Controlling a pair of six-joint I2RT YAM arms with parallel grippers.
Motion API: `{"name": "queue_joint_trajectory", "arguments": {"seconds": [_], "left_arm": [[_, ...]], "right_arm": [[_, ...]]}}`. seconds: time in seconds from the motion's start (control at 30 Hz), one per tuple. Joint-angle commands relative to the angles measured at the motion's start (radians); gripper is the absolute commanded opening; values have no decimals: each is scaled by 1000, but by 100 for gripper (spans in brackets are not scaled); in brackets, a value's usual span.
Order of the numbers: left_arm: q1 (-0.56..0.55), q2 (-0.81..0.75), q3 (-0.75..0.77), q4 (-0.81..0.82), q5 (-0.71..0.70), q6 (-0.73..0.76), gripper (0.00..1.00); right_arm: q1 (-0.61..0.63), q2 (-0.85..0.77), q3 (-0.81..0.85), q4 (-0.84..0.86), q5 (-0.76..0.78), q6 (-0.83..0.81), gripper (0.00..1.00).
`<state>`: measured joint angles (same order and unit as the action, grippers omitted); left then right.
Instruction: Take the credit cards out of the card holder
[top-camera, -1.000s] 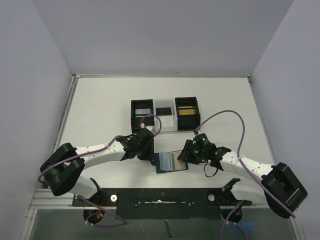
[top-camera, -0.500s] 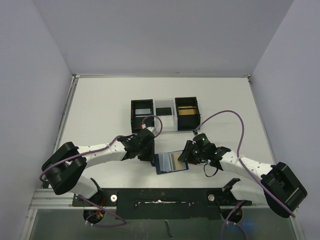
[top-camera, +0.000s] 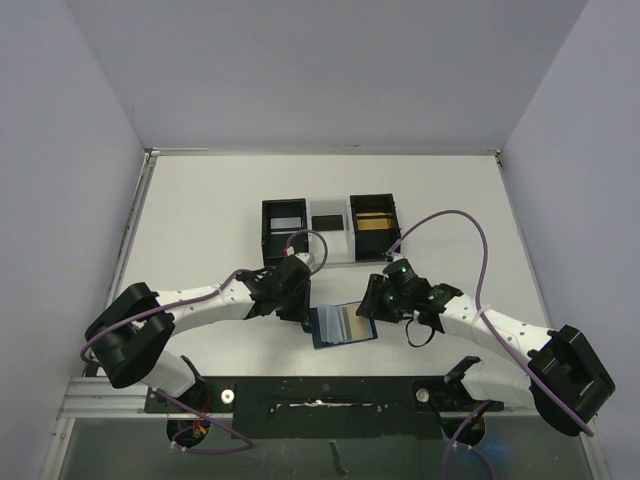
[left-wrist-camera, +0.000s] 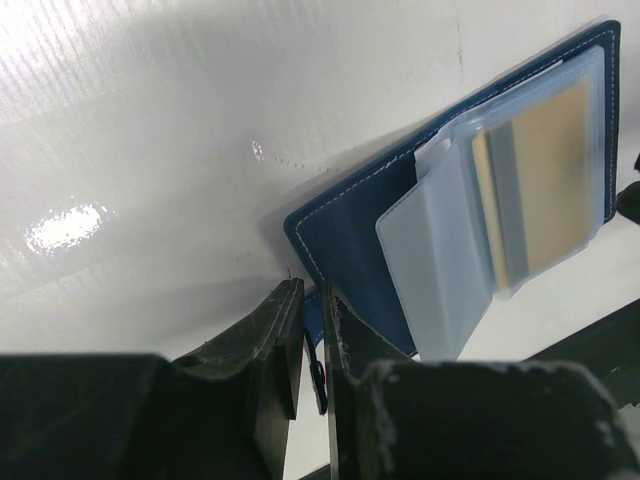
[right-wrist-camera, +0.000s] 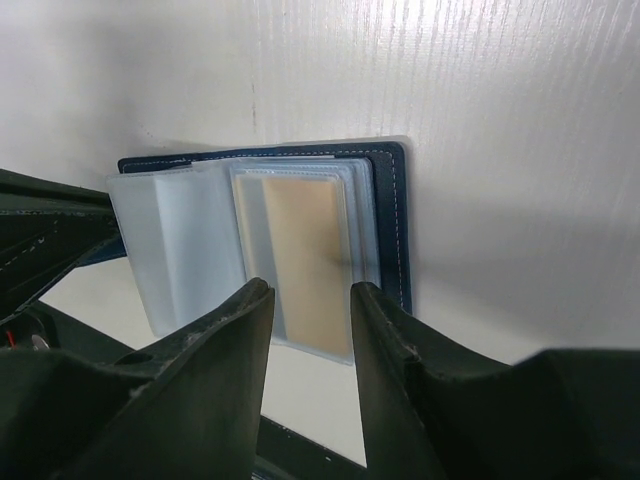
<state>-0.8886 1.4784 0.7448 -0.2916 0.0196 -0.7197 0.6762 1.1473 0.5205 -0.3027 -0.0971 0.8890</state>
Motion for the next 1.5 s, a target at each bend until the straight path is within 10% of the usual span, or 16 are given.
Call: {"name": "queue_joint_trajectory", "arguments": {"seconds": [0.0, 0.73, 1.47], "left_arm": [[-4, 17, 63, 3, -10, 33, 12], [-5, 53, 54, 37, 26, 13, 8], [-4, 28, 54, 30, 24, 7, 8]], "right_arm": [[16, 30, 39, 11, -7, -22, 38], [120, 150, 123, -56, 112, -1, 29], [191, 231, 226, -159, 221, 36, 50]]}}
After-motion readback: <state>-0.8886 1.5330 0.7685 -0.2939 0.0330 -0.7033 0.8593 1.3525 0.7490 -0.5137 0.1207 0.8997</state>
